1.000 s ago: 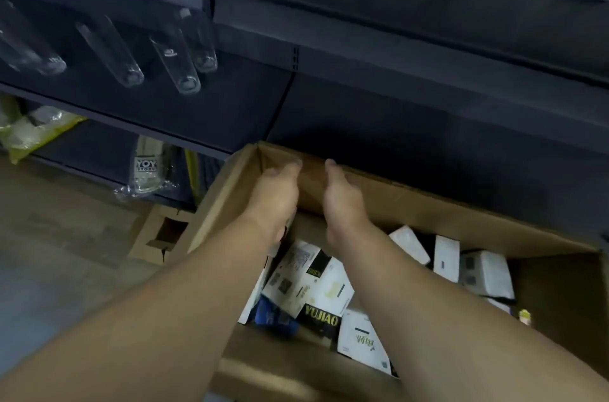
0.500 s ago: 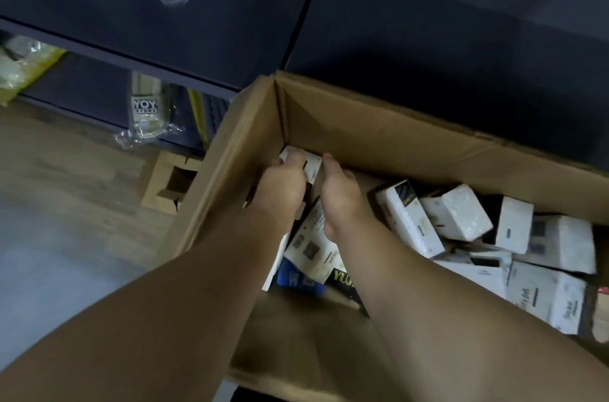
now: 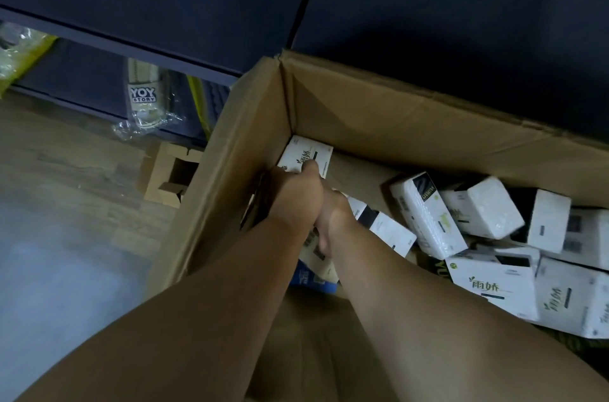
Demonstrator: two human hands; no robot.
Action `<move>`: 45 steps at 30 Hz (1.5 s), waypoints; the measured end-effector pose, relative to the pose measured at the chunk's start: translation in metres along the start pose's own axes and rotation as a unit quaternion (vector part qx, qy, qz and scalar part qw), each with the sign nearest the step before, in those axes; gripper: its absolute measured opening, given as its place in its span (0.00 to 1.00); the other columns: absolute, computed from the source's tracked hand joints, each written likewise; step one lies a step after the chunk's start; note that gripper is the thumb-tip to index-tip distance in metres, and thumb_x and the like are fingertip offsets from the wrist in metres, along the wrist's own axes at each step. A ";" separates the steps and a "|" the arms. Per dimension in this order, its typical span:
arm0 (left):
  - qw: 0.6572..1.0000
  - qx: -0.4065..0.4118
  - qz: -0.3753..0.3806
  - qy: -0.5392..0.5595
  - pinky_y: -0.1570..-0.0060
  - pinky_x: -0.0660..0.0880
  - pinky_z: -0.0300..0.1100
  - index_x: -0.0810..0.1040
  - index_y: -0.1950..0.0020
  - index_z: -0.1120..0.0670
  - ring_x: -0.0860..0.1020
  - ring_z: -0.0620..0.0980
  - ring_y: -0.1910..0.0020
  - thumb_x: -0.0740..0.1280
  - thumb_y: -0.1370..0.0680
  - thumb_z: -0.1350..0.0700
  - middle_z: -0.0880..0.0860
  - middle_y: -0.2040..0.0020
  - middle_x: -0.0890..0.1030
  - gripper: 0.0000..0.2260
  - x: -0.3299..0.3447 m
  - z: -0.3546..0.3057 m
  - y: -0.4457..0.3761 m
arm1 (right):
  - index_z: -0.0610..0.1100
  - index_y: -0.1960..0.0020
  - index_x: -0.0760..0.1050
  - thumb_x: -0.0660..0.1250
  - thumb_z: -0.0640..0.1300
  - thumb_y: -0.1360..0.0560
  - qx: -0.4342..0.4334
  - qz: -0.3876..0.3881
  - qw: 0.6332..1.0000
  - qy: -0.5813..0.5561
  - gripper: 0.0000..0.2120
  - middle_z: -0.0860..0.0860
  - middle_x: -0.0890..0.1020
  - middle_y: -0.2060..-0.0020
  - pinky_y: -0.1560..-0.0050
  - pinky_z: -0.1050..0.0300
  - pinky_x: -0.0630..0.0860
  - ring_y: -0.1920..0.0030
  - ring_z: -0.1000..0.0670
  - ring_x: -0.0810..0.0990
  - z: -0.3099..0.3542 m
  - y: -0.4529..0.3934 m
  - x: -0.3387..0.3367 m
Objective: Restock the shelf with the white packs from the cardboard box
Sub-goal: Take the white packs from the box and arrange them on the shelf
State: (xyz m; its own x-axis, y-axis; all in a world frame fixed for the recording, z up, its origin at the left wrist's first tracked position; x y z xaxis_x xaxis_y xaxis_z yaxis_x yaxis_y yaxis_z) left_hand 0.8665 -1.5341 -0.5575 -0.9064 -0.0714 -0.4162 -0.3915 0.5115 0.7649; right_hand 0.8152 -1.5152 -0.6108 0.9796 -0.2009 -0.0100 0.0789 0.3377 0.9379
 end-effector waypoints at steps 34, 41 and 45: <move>0.991 -0.021 0.107 0.074 0.44 0.73 0.53 0.75 0.37 0.52 0.76 0.55 0.49 0.62 0.23 0.44 0.54 0.45 0.80 0.18 -0.020 -0.028 0.048 | 0.45 0.57 0.69 0.65 0.43 0.24 -0.180 -0.103 0.976 -0.061 0.06 0.48 0.74 0.69 0.66 0.58 0.66 0.68 0.49 0.70 0.043 0.113 -0.108; 0.988 0.043 0.106 0.102 0.50 0.73 0.53 0.75 0.36 0.51 0.76 0.54 0.48 0.63 0.23 0.44 0.53 0.44 0.80 0.19 -0.025 -0.040 0.108 | 0.44 0.55 0.70 0.65 0.41 0.24 -0.242 -0.071 0.964 -0.087 0.04 0.45 0.76 0.65 0.74 0.64 0.70 0.70 0.48 0.78 0.052 0.176 -0.150; 0.982 0.100 0.117 0.107 0.48 0.74 0.52 0.77 0.38 0.51 0.78 0.53 0.49 0.62 0.22 0.46 0.52 0.46 0.81 0.16 -0.028 -0.049 0.156 | 0.43 0.55 0.71 0.65 0.42 0.26 -0.289 -0.064 0.949 -0.109 0.04 0.43 0.79 0.62 0.61 0.49 0.79 0.58 0.39 0.83 0.056 0.216 -0.173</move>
State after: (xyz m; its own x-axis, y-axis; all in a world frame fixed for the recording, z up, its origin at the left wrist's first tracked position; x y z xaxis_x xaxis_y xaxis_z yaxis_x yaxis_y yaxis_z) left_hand 0.8231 -1.4942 -0.4024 -0.9887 -0.0993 -0.1124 -0.1498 0.6925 0.7057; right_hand 0.6521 -1.4590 -0.3871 0.8985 -0.4385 0.0195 0.3451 0.7331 0.5861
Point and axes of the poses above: each hand's wrist, its own y-axis away from the middle knuckle, its own x-axis out of the palm, z = x × y, the point moved 1 cm from there along -y, towards the middle knuckle
